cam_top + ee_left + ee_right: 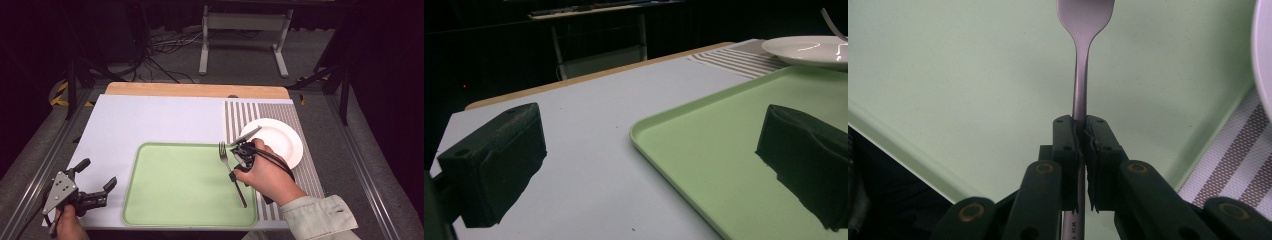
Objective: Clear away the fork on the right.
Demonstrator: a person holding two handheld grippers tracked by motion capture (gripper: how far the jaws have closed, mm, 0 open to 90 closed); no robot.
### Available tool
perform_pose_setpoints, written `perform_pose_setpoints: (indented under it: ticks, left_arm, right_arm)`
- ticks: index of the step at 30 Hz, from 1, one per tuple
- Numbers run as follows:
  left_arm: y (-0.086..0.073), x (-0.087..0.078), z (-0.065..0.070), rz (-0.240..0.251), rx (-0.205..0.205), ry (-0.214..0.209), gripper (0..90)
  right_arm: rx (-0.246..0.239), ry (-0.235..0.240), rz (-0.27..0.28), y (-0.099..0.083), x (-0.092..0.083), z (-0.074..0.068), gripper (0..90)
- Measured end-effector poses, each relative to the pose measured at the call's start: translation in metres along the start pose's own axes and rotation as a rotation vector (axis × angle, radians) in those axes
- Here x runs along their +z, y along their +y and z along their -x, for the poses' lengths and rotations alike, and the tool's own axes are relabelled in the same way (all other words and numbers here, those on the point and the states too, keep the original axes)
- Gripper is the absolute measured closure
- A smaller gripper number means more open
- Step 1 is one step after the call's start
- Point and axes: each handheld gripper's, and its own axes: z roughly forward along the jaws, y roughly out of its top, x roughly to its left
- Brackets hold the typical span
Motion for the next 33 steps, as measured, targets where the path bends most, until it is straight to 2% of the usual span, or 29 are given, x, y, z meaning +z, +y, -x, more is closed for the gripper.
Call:
perform_pose_setpoints:
  ticks: [8,13,18,24,33]
  left_arm:
    - [0.0,0.0,0.0,0.0,0.0,0.0,0.3]
    - [0.0,0.0,0.0,-0.001,0.0,0.001,0.3]
    - [0.0,0.0,0.0,-0.002,0.0,0.001,0.3]
    - [0.0,0.0,0.0,0.0,0.002,0.0,0.3]
    - [0.0,0.0,-0.001,0.001,0.003,0.0,0.3]
  right_arm:
    - [0.015,0.011,-0.021,0.003,0.009,-0.001,84.8]
    - [0.035,0.026,-0.044,0.002,0.021,-0.001,84.8]
    - [0.043,0.02,-0.07,0.003,0.029,-0.001,84.8]
    - [0.08,0.016,-0.098,0.005,0.039,0.0,84.8]
    - [0.098,0.004,-0.142,0.005,0.049,0.001,84.7]
